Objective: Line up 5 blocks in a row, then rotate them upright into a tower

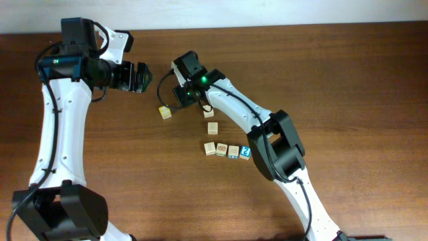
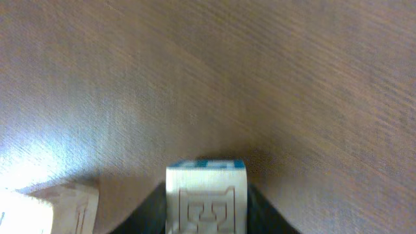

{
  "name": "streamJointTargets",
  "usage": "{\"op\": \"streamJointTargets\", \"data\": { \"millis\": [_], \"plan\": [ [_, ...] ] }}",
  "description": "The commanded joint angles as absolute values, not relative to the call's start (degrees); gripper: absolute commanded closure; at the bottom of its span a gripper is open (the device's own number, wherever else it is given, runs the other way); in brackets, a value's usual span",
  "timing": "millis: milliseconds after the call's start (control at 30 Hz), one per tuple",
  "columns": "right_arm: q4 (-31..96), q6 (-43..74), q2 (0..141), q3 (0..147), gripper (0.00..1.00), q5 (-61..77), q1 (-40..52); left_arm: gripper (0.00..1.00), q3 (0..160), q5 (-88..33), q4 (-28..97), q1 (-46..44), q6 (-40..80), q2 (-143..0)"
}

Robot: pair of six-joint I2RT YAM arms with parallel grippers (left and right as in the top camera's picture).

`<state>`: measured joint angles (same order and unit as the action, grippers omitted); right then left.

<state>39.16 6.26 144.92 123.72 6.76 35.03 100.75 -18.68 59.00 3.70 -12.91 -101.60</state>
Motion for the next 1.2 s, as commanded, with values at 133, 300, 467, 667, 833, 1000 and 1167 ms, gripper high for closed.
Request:
{"op": "streamJointTargets", "data": {
  "millis": [133,300,467,667,833,1000,1167],
  "plan": [
    [64.07,21.89,125.99,126.08,0.76,7.09,35.07,0.01,101.78,-19.11,59.05,3.64,-13.80,-101.69],
    [71.92,32.10,126.50,118.21,0.76,7.07,38.15,0.01,101.78,-19.11,59.05,3.64,-13.80,-101.69],
    [59.64,35.94,126.50,105.21,0.76,6.87,43.57,0.01,101.78,-19.11,59.05,3.64,-13.80,-101.69],
    [55.42,39.94,127.02,98.65,0.75,-0.95,45.74,0.01,101.78,-19.11,59.05,3.64,-13.80,-101.69],
    [55.68,39.92,127.02,98.65,0.61,-1.32,45.76,0.01,101.78,-19.11,59.05,3.64,-13.80,-101.69],
    [56.07,39.88,127.00,98.87,0.53,1.04,45.74,0.01,101.78,-19.11,59.05,3.64,-13.80,-101.69],
    [53.91,35.29,127.02,103.79,0.67,-0.58,44.23,0.01,101.78,-19.11,59.05,3.64,-13.80,-101.69]
  ]
}}
